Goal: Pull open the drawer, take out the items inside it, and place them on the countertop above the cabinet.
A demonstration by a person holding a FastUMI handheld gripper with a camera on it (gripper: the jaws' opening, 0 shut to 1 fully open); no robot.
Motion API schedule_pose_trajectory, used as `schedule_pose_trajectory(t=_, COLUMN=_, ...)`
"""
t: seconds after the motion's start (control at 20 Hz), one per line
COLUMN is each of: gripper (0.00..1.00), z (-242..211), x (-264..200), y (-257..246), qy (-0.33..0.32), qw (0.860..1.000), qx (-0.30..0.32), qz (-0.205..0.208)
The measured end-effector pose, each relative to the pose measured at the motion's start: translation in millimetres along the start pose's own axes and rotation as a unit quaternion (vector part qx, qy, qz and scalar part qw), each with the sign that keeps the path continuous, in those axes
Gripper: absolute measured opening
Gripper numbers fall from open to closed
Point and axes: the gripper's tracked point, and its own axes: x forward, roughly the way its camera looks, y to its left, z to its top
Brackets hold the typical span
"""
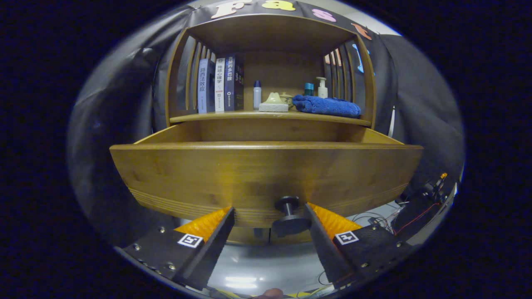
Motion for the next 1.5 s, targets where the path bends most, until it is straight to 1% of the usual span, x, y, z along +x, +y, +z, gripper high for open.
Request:
schedule_pose_trajectory(t=0.2, gripper=1.0, z=10.0, x=25.1, y=2.6, qy=-0.003, qw=1.0, qx=0.004, qz=0.002)
schedule_pose_trajectory(t=0.3, gripper=1.0, z=22.4, x=36.0, y=5.1, qy=-0.021, qw=1.0, qx=0.008, qz=-0.001)
schedule_pose_trajectory(t=0.35, gripper=1.0, z=18.5, x=44.4, y=5.7, qy=-0.009, qw=1.0, qx=0.009, qz=-0.001)
schedule_pose_trajectory(t=0.4, gripper=1.0, z=23.7, x=47.4, y=7.1, qy=-0.018, qw=1.0, qx=0.01, qz=-0.003)
schedule_pose_trajectory(t=0.5, gripper=1.0, z=27.9, x=56.3, y=8.1, qy=-0.021, qw=1.0, qx=0.013, qz=0.001)
schedule_pose_trajectory(t=0.7, gripper=1.0, z=28.2, x=77.5, y=9.8, qy=-0.019, qw=0.999, qx=0.045, qz=0.018)
schedule_pose_trajectory(t=0.8, gripper=1.0, z=32.8, x=90.2, y=11.2, qy=-0.019, qw=0.999, qx=0.04, qz=0.014)
schedule_pose_trajectory(t=1.0, gripper=1.0, z=39.9, x=102.8, y=11.2, qy=-0.018, qw=0.998, qx=0.05, qz=0.022)
schedule_pose_trajectory(t=1.5, gripper=1.0, z=50.7, x=135.0, y=13.0, qy=-0.021, qw=0.999, qx=0.045, qz=0.016)
